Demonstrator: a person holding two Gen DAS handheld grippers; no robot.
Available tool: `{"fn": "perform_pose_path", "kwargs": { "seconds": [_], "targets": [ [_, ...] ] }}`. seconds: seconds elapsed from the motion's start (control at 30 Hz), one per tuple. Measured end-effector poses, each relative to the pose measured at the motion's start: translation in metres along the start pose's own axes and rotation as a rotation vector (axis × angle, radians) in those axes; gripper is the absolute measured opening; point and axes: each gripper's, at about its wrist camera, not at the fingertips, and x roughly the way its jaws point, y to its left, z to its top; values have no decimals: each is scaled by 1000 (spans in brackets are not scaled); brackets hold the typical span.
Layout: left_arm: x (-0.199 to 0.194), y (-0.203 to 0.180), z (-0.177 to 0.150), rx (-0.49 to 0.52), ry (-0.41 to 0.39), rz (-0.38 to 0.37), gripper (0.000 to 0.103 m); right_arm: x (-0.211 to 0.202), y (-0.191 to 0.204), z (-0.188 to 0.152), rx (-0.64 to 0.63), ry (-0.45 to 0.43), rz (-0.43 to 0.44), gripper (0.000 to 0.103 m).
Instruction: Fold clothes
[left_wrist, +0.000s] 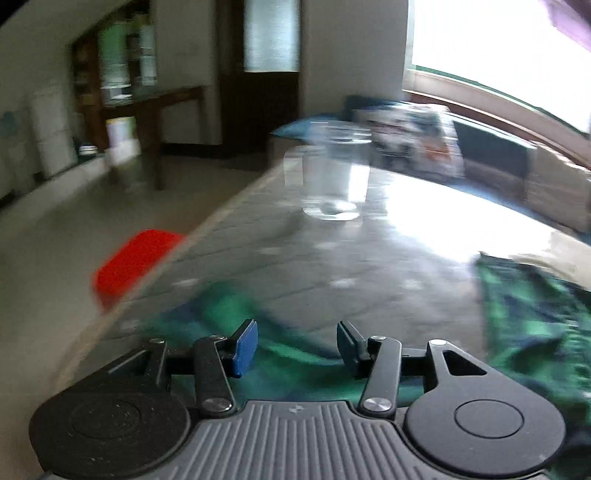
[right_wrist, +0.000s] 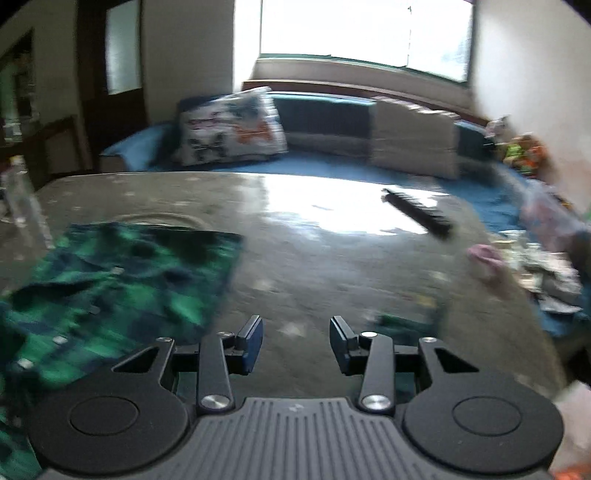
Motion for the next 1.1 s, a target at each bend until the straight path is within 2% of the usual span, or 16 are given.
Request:
{"fn": "perform_pose_path", "kwargs": {
  "seconds": [0.1,0.23,0.5,0.6,0.67,0.9,0.93,1.0,1.03,1.07,1.1],
  "targets": [
    [9,-34,8,50,7,-86,51,26,16,15,-16,26,78,39],
    [39,-84,18,116,37,-158,51,62,37,32,-41,63,141,39],
    [103,-149,37,200,82,-221,52,124,46,55,-17,110,170,39],
    [126,-173,43,230,98,-242,55,145,44,59,7,127,181,39],
    [138,-180,46,242,108,-240,58,155,44,62,17,137,185,39],
    [163,-196,52,274,120,-238,59,178,50,66,8,144,171,38],
    [165,-197,52,279,117,-242,58,180,51,67,7,142,171,32],
    [165,-200,53,290,111,-259,53,181,52,68,0,138,169,22],
    [165,-201,53,300,104,-271,45,182,53,68,-5,137,168,15],
    [165,-203,53,309,99,-287,30,182,54,69,-7,136,168,10],
    [165,-205,54,318,94,-304,21,183,55,70,-4,138,175,7]
  ]
}}
